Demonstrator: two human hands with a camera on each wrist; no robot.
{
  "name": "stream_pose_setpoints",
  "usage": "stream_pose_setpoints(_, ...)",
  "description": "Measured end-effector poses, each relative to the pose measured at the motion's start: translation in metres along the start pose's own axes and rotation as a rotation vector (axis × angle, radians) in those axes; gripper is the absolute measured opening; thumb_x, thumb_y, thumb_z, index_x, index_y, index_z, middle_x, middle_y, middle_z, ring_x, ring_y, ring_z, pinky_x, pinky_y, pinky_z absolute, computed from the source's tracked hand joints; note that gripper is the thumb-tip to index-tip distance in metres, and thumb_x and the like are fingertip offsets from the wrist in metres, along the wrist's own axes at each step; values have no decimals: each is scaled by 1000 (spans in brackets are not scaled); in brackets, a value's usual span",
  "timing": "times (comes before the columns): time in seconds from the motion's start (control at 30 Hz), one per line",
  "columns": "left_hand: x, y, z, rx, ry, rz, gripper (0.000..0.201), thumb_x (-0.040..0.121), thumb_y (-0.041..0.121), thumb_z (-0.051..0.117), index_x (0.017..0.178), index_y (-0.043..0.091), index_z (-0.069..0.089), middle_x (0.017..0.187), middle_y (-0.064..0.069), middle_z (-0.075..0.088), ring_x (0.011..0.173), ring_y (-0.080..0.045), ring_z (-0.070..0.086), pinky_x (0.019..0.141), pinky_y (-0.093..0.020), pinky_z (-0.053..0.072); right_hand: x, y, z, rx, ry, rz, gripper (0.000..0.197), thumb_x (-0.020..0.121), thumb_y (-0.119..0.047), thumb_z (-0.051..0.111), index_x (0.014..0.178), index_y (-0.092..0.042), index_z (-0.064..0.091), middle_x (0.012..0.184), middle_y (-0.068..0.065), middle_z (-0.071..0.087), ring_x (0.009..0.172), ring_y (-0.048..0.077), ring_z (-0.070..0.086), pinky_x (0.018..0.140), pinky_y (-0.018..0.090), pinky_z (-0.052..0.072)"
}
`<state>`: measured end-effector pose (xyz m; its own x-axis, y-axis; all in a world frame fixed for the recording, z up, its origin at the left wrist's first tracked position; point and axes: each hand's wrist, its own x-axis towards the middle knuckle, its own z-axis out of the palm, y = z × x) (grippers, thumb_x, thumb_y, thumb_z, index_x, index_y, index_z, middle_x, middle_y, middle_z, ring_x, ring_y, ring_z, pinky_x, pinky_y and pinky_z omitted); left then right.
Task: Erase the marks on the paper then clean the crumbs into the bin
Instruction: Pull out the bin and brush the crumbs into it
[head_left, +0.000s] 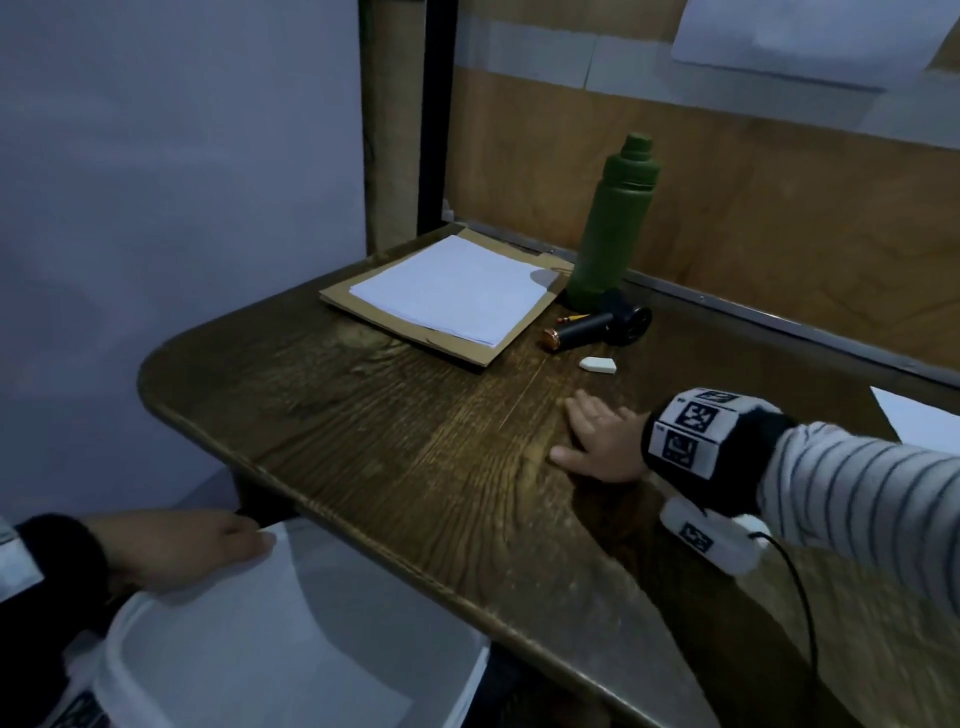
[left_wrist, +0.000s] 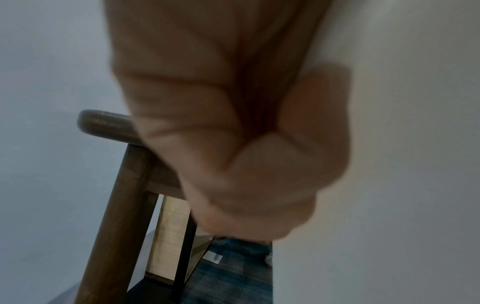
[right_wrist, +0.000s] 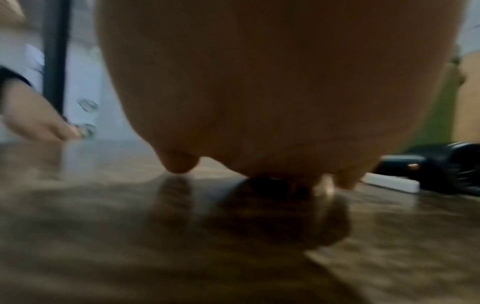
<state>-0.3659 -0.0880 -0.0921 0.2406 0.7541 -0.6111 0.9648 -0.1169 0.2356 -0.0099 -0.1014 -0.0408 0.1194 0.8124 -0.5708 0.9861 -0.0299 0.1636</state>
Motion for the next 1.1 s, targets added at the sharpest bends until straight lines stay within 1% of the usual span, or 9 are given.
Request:
stream_pose_setpoints(0.13,8,-1,1,-23,-53,38,28,97,48,29,105,36,53,118,12,58,110,-4,54,107,-22,34,-23,-11,-18,203,-163,-317,58,98,-41,11,147,-20,-13,156,-3,-23,144,14,-17,117,39,-7)
stream_pose_setpoints(0.23,9,1,1,-15,-56,24,25,96,49,28,105,38,48,119,12,55,112,-5,53,108,-21,31,-7,-1,-24,51,36,-167,66,96,-49,11,148,-16,-13,157,2,-21,146,16,-13,118,40,-3)
stream_pose_setpoints(0.33,1,11,0,-32,-58,-4,25,96,51,28,107,37,47,120,14,53,114,-4,51,107,-18,30,7,-4,-15,-125,68,-73,75,93,-58,12,148,-13,-14,157,4,-20,146,17,-11,118,43,-3)
stream_pose_setpoints(0.43,-3,14,0,-38,-52,-5,29,96,51,29,110,36,50,128,12,53,116,-5,51,109,-20,29,-12,-32,-5,-229,0,-335,71,94,-55,11,146,-17,-19,155,1,-25,145,15,-16,117,43,-8)
stream_pose_setpoints(0.53,-10,22,-2,-2,-74,-24,43,98,48,27,129,29,48,130,12,48,120,-6,46,108,-17,25,-33,-43,-12,-36,-129,-483,62,96,-47,10,146,-23,-17,154,-7,-26,140,5,-19,116,38,-10)
stream_pose_setpoints(0.6,-13,24,-2,8,-85,-21,41,98,47,26,126,28,49,127,11,49,115,-5,47,107,-17,27,-30,-35,-22,57,-56,-393,65,95,-48,12,146,-21,-17,155,-3,-25,142,7,-17,117,38,-7)
stream_pose_setpoints(0.73,-16,29,-1,16,-93,6,25,99,45,26,103,33,47,117,10,54,105,-4,51,104,-18,33,-12,-25,-25,-157,-14,-85,80,91,-60,13,147,-11,-17,156,7,-24,146,21,-11,118,45,1)
stream_pose_setpoints(0.97,-24,34,-3,-6,-121,6,37,99,43,27,120,26,53,128,7,55,116,-8,53,106,-21,33,-61,-59,-3,-104,-238,-593,70,91,-54,15,145,-26,-20,150,-12,-31,137,3,-25,114,36,-12)
stream_pose_setpoints(1.1,-31,38,-2,0,-101,-18,44,100,43,27,130,21,51,132,5,53,119,-10,51,104,-19,31,-54,-48,-14,-17,-67,-373,81,83,-60,11,146,-18,-19,153,-3,-28,141,8,-20,117,38,-8)
